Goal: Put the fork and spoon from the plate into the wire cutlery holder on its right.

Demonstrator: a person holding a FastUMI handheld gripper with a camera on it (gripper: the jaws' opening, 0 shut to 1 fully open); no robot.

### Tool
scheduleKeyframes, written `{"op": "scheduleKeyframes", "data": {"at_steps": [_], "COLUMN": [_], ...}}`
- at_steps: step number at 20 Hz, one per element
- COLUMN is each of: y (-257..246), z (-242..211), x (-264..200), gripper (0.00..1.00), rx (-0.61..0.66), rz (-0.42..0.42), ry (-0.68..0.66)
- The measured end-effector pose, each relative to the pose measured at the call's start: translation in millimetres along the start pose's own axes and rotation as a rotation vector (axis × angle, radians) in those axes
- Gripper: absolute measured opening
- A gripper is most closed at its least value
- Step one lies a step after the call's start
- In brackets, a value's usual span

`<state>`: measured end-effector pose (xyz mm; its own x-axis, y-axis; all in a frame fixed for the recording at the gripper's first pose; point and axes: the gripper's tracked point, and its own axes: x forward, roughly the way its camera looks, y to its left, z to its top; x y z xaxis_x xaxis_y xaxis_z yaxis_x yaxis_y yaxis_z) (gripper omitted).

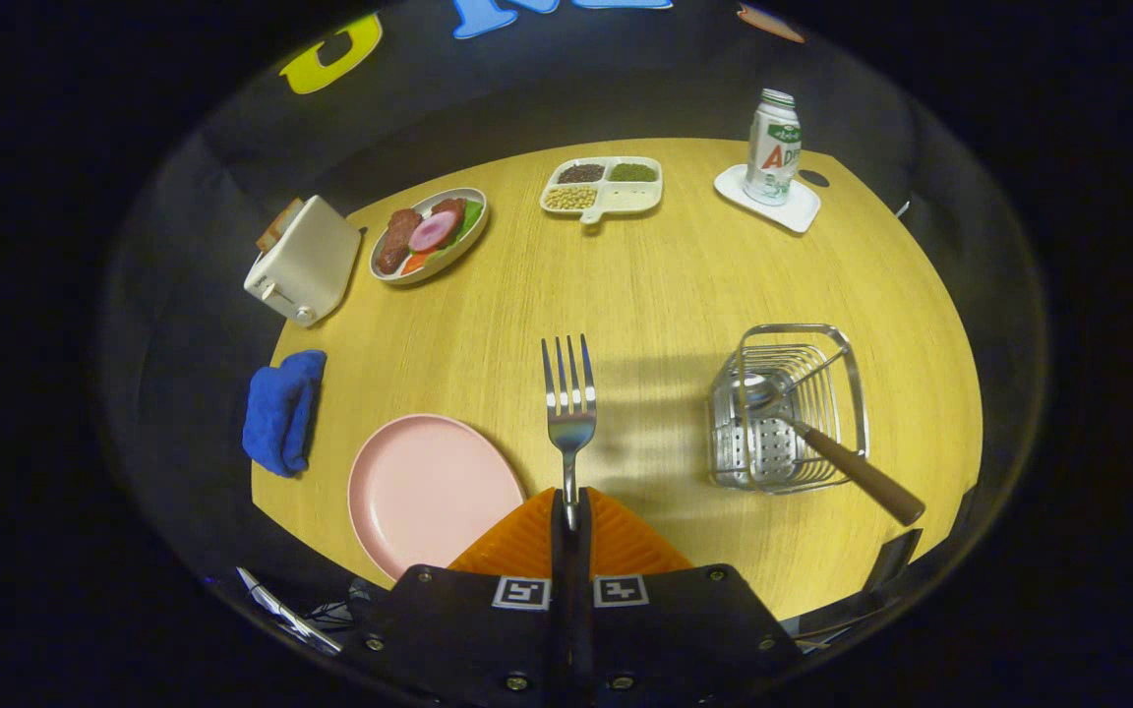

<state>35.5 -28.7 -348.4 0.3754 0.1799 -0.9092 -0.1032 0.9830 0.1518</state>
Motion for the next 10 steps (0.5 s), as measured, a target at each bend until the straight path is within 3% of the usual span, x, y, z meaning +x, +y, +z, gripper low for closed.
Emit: {"op": "scheduleKeyframes", "data": {"at_steps": [10], "y": [-74], "z": [3], "x": [-16], "gripper": [0.02], "rx": [0.060], "rz": [-0.057], "ry": [0.071]}}
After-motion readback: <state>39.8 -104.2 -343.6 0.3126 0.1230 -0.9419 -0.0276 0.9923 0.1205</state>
